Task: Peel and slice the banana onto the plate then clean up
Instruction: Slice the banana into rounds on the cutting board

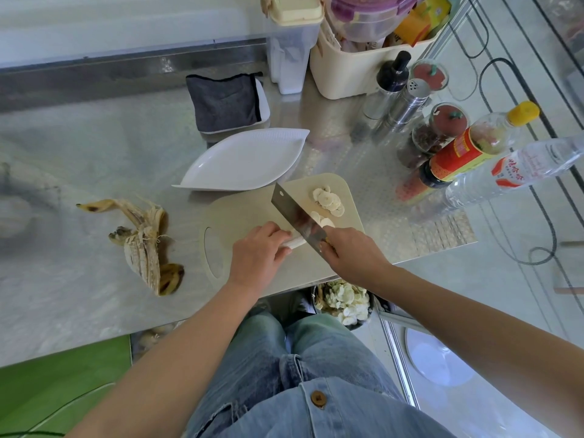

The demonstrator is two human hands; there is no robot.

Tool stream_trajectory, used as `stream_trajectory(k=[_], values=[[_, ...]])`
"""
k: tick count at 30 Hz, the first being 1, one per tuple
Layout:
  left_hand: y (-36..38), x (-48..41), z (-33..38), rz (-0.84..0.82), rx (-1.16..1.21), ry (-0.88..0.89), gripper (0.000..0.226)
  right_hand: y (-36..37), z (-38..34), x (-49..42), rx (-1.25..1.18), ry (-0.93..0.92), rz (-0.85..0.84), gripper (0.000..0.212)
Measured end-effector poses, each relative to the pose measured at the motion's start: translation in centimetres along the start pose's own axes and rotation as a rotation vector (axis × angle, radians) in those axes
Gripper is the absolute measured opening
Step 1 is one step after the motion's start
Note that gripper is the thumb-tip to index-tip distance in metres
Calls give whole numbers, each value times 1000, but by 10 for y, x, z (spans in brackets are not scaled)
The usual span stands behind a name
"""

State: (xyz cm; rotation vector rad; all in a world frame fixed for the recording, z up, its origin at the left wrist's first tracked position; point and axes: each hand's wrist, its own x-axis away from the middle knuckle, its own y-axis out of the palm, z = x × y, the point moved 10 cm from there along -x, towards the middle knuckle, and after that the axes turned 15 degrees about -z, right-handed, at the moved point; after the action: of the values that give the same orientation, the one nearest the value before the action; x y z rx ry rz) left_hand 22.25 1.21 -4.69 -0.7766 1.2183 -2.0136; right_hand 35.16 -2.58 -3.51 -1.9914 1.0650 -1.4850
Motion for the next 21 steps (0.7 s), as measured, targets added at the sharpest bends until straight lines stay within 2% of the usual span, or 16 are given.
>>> stream_trajectory(k=[6,11,17,21], values=[[1,-1,-1,2,14,-13,28,13,0,-10,-6,20,-9,14],[1,-1,-1,-4,12,-13,29,22,4,-17,-19,36,-8,20],[0,0,-1,6,14,-12,29,0,3,-7,-61,0,69,15],[0,0,0,-4,6,-8,28,-4,1,0,-25,-19,54,17]])
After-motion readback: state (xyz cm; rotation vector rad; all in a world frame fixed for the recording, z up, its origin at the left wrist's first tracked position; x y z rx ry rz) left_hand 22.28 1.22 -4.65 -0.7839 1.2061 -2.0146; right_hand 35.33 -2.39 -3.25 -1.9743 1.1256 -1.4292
